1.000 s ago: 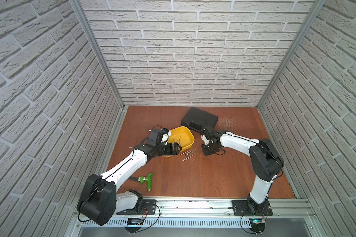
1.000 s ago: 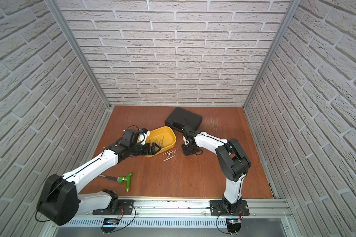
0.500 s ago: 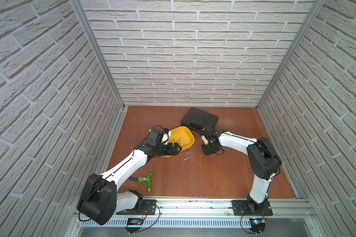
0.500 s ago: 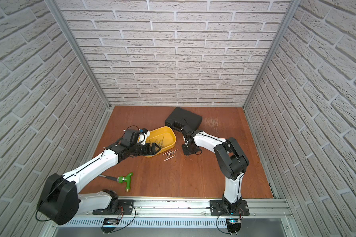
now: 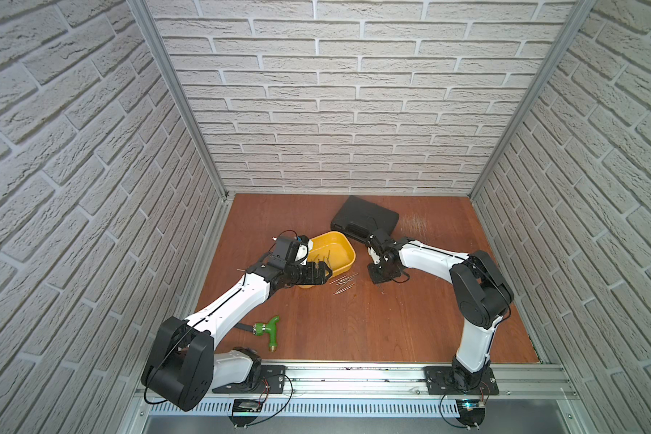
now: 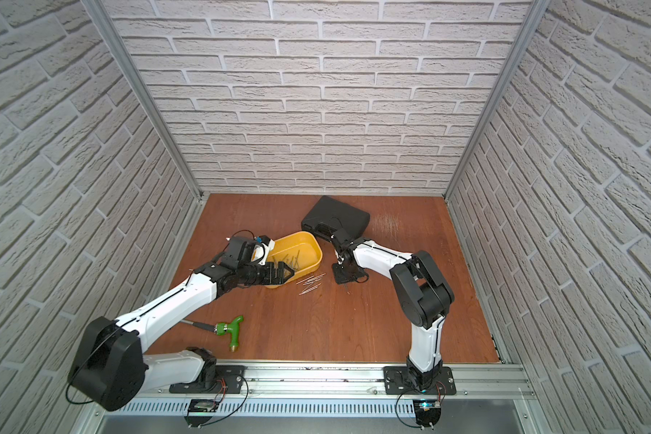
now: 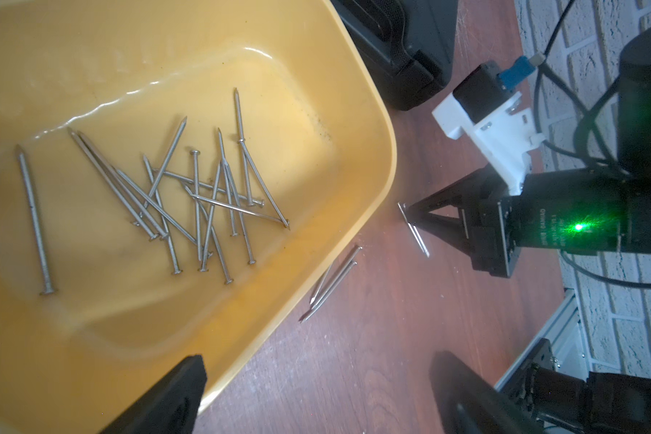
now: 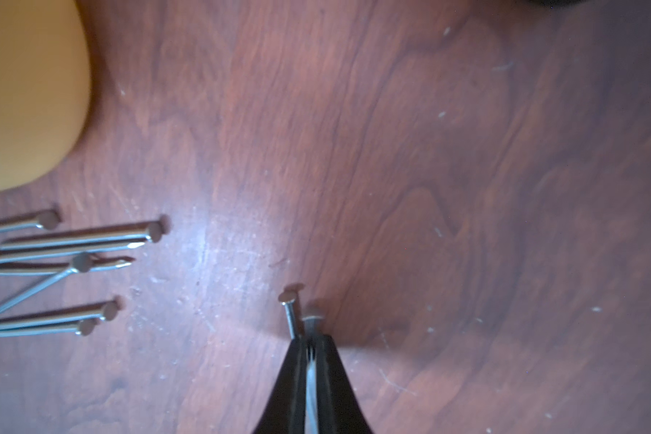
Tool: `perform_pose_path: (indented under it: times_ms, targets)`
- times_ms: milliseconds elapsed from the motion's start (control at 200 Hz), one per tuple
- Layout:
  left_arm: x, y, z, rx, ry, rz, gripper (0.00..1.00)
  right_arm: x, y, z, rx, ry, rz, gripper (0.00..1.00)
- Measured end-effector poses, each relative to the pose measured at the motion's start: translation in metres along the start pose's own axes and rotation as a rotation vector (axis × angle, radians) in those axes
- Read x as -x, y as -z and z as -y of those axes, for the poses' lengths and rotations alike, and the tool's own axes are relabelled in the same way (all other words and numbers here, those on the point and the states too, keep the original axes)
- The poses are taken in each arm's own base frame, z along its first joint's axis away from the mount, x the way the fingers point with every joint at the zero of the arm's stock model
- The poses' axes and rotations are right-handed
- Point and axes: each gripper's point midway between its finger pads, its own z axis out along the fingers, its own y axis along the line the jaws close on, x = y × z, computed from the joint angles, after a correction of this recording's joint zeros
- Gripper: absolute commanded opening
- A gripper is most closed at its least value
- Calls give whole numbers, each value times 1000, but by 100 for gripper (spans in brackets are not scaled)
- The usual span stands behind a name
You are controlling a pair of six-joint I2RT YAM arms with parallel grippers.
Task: Put the nails on the desktop into the storage box
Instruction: Adjust the nail at the center of the board.
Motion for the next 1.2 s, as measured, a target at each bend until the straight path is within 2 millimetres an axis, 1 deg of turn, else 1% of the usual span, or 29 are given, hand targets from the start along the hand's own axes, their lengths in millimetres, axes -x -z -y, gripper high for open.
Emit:
perform_pose_path:
  times_ms: [185, 285, 375, 535, 600, 650, 740, 820, 925, 1035, 1200]
  targets:
    - [0, 0, 0, 0, 1, 0, 98, 1, 2, -2, 10, -11, 0, 5]
    - [0, 0, 0, 0, 0, 0, 98, 4, 9, -4, 16, -15, 4, 5]
    - [0, 0, 0, 0, 0, 0, 98, 14, 26, -9, 35, -15, 39, 4]
    - [1, 0, 1, -3, 0, 2, 98, 36, 73, -18, 78, -10, 146, 5]
    - [1, 0, 1, -6, -1, 4, 98, 40, 86, -20, 87, -7, 176, 9]
    - [2, 0, 2, -10, -2, 6, 98, 41, 90, -19, 87, -1, 181, 14]
    - [3, -1, 2, -13, -4, 8, 98, 36, 82, -18, 76, 7, 150, 21]
    - [3, -1, 2, -13, -3, 8, 98, 26, 67, -14, 57, 12, 104, 26]
    - [2, -1, 2, -12, -3, 7, 98, 8, 43, -5, 19, 16, 29, 27]
    - [2, -1, 2, -11, -3, 6, 98, -1, 25, 2, -21, 25, -21, 30]
    - [1, -1, 2, -10, -3, 5, 98, -13, 14, 10, -59, 50, -58, 39]
